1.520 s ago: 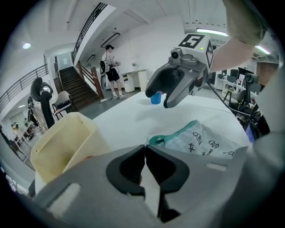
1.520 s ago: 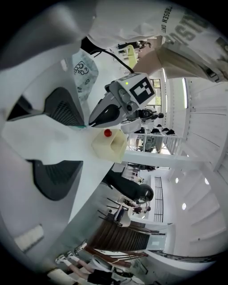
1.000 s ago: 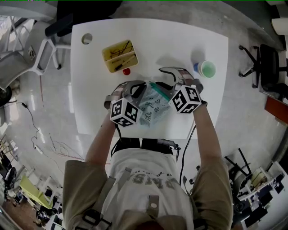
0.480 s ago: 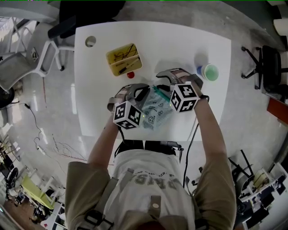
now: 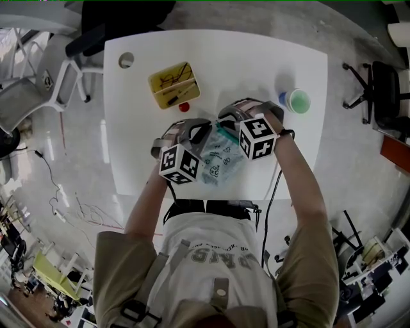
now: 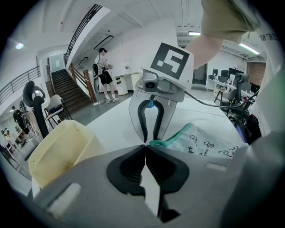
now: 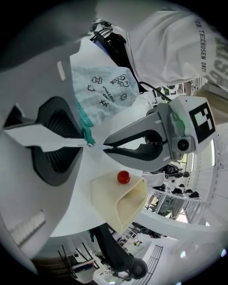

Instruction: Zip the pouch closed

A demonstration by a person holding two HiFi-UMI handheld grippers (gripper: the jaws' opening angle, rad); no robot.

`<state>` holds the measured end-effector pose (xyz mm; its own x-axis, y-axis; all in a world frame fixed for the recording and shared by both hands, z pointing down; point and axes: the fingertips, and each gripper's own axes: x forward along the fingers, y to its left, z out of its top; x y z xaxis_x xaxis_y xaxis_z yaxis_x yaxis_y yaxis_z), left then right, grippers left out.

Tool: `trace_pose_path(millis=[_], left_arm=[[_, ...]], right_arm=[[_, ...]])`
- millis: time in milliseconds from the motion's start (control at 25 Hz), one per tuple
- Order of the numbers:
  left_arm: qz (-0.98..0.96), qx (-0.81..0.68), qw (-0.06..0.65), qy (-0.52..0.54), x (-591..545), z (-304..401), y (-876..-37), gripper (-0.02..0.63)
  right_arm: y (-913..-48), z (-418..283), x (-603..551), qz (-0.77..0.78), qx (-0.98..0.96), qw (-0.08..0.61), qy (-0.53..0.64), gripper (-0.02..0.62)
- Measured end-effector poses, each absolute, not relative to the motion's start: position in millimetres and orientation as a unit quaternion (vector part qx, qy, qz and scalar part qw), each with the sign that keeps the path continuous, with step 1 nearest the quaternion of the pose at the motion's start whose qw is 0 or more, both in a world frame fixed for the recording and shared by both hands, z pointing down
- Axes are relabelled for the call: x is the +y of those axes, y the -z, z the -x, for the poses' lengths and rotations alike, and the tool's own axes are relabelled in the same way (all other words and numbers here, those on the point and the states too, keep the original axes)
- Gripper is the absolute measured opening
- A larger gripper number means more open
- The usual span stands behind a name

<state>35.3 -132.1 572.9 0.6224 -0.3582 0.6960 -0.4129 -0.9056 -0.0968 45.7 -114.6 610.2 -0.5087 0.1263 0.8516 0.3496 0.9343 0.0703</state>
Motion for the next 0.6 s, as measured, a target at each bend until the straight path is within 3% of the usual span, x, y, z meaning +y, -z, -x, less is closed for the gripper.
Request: trace_pose_path(millis=[320,440,600], left_arm=[[-0.903,-0.203,0.032,-0.377,-127.4,-35.3,-571.3,0.012],[-0.904,-0.200,0.031,-0.377,-126.8,-36.0,-571.3,0.012],[-0.903,-0.200,0.033,-0.378,-126.2,-35.5,-572.5,0.014]], right_arm=[[-611.9,-44.3,-112.1,0.144,-0.859,0.477,0.121,0.058],[-612.4,-44.4,-110.7,0.149,-0.857,0.477,0.125,0.011],[-612.7,-44.3,-110.6,0.148,-0.857,0.477,0.125,0.008]])
